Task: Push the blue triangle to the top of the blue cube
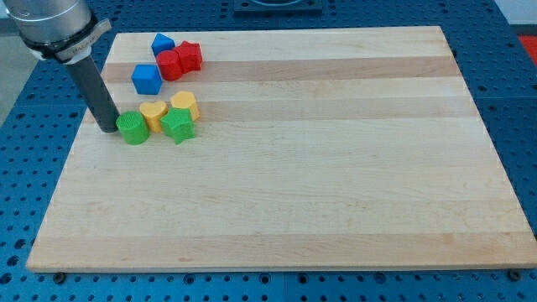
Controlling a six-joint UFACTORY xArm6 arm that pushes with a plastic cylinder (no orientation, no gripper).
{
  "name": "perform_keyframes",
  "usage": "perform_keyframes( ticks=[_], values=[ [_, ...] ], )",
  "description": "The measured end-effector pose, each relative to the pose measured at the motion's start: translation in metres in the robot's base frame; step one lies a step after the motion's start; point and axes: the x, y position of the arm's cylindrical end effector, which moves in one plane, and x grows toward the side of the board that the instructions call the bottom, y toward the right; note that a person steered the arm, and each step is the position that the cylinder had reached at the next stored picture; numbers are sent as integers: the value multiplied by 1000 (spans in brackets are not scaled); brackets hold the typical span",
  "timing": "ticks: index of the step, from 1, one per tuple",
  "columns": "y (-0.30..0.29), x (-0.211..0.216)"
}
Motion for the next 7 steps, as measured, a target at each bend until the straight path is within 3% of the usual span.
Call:
perform_keyframes(
  ticks=[1, 4, 6, 7],
  values=[
    [0, -9],
    [0, -222],
    [44, -219],
    [40, -205]
  ],
)
